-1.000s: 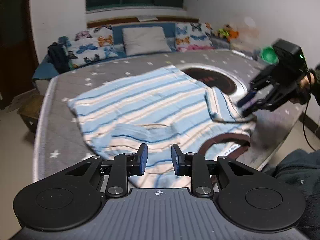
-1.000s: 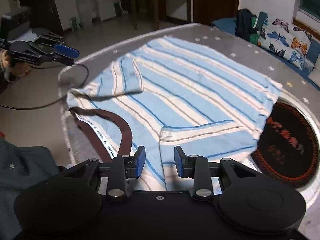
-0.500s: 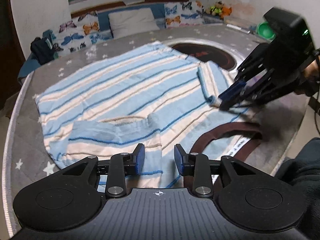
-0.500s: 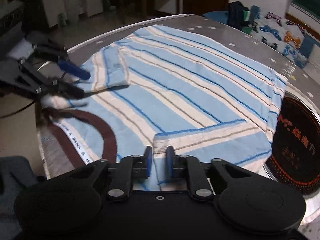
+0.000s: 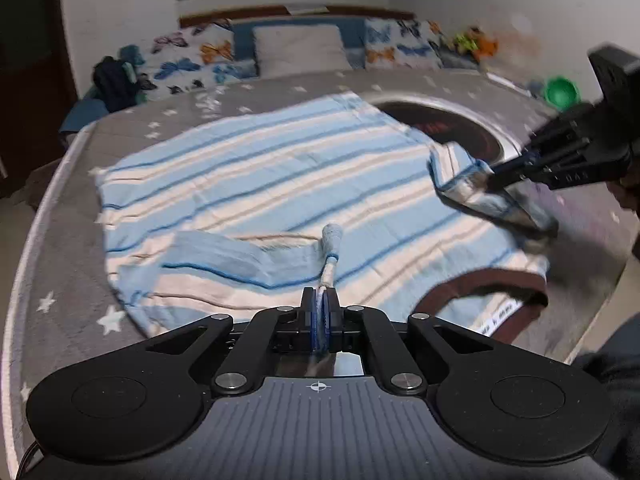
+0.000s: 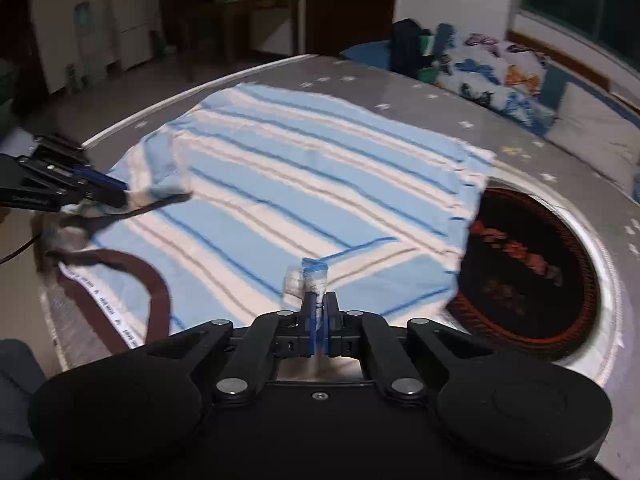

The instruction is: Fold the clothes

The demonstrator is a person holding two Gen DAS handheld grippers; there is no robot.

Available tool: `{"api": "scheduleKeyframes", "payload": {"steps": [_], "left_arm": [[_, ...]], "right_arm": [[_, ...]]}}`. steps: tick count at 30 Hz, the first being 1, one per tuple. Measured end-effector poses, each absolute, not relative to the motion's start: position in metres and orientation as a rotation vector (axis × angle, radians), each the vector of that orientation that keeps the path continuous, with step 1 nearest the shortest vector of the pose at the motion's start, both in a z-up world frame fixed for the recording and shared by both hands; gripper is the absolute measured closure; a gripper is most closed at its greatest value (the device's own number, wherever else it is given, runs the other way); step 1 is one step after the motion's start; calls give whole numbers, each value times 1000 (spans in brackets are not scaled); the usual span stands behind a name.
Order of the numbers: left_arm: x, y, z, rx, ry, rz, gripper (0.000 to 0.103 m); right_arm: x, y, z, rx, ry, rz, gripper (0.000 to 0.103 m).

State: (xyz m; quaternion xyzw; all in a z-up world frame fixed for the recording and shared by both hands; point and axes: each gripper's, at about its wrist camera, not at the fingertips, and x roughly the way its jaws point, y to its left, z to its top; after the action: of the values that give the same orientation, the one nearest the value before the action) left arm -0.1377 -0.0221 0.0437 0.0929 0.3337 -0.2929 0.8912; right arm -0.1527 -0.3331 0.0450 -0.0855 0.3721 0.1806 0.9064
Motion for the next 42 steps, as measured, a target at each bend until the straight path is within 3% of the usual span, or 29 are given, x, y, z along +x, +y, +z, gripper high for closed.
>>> {"api": "scheduleKeyframes", "payload": {"steps": [15, 20, 23, 25, 30, 32, 36, 42], "left_arm": [[-165, 73, 78, -15, 632, -291, 100], [-166, 68, 82, -2, 635, -320, 100], [-167, 66, 85, 5, 636, -337, 99], [-168, 63, 81, 4, 637, -355, 99], [-168, 59, 80, 8, 650, -383, 99], [-170, 57, 80, 18, 649, -402, 97], [-168, 50, 81, 36, 644, -435, 76], [-161, 12, 75, 133, 651, -526, 68]], "right_arm": [[-201, -437, 42, -16, 795, 8, 99], [-208, -449, 26, 20, 847, -52, 97], [-207, -449, 26, 3, 858, -67, 93], [-206, -449, 30, -13, 857, -76, 81], [-202, -446, 39, -49, 832, -69, 68], [-197, -445, 41, -51, 826, -58, 66], [-188, -438, 42, -48, 823, -18, 66], [-175, -417, 43, -74, 816, 57, 62]]}}
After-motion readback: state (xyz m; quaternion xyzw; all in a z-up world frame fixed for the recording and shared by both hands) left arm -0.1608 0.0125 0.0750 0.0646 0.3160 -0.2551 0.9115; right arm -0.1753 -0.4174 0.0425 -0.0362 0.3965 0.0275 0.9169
